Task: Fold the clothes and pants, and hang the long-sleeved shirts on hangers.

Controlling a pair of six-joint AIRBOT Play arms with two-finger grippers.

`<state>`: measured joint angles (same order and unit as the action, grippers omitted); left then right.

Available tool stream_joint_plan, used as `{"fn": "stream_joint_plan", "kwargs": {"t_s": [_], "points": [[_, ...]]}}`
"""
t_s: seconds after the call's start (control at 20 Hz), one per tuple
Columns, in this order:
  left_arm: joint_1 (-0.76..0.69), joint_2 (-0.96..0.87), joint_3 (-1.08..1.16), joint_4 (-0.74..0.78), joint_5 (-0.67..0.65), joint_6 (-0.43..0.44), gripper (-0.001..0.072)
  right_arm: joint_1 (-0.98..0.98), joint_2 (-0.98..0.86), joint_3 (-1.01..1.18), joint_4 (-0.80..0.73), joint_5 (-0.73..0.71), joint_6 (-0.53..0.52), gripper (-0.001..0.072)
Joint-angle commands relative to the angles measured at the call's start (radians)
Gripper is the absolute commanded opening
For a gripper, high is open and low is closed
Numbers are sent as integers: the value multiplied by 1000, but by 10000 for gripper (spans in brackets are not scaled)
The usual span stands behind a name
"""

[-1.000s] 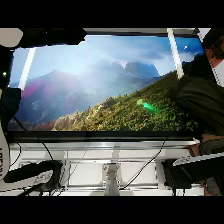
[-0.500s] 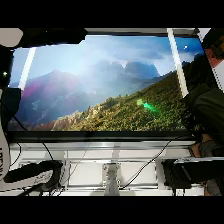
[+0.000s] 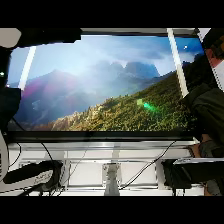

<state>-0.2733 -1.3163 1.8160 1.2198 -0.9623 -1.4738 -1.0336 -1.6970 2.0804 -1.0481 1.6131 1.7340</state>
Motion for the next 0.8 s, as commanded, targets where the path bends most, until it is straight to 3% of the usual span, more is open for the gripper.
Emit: {"fn": "stream_joint_plan", "kwargs": {"t_s": [0.0, 0.3, 0.75], "points": [[40, 55, 0, 45, -13, -3, 7, 155, 34, 2, 373, -64, -27, 29], [99, 218, 0, 45, -193, -4, 6, 515, 74, 2, 449, -87, -27, 29], [98, 380, 0, 44, -235, -3, 8, 858, 85, 1, 441, -140, -27, 31]]}}
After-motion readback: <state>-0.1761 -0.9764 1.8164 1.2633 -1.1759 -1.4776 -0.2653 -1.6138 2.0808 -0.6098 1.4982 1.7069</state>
